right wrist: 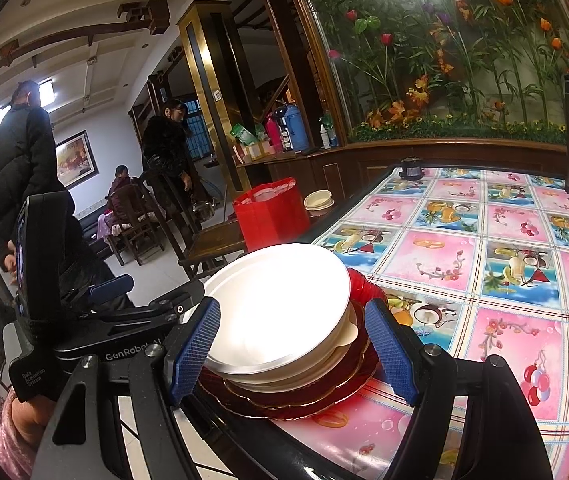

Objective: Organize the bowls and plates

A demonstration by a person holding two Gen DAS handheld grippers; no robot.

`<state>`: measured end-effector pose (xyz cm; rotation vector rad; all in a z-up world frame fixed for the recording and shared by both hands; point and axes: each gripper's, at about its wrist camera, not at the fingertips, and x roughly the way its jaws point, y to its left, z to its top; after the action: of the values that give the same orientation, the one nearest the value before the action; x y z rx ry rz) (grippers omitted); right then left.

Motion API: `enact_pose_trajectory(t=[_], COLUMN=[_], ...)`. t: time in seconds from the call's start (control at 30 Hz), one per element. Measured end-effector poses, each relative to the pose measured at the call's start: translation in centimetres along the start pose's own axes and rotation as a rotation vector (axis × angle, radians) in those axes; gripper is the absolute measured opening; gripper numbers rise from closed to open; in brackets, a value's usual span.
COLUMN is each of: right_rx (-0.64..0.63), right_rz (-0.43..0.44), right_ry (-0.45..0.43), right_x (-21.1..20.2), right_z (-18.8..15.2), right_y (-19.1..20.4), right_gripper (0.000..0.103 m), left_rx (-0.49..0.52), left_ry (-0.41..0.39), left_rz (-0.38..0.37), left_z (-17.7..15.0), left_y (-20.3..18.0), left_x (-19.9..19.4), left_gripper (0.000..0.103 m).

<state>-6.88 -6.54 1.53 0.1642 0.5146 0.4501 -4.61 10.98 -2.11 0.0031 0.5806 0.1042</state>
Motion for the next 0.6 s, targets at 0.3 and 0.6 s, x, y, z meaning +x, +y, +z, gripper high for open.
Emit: enact_pose_trajectory(t=[0.3, 0.6], right_rx=[0.0, 0.001], right_rz=[0.0, -0.001], right_ry=[-0.001, 0.005], right_x=[-0.01, 0.21], right_z=[-0.01, -0.31], right_y=[0.01, -0.13], right_gripper=[0.076, 0.076], left_rx=[0.003, 0.014], left_ry=[0.003, 0.02], left_rz=[-0.002, -0.004], left_z=[-0.09, -0.64], left_y=[-0.09, -0.03], left_x=[0.04, 0.37], left_gripper=[0.103, 0.103])
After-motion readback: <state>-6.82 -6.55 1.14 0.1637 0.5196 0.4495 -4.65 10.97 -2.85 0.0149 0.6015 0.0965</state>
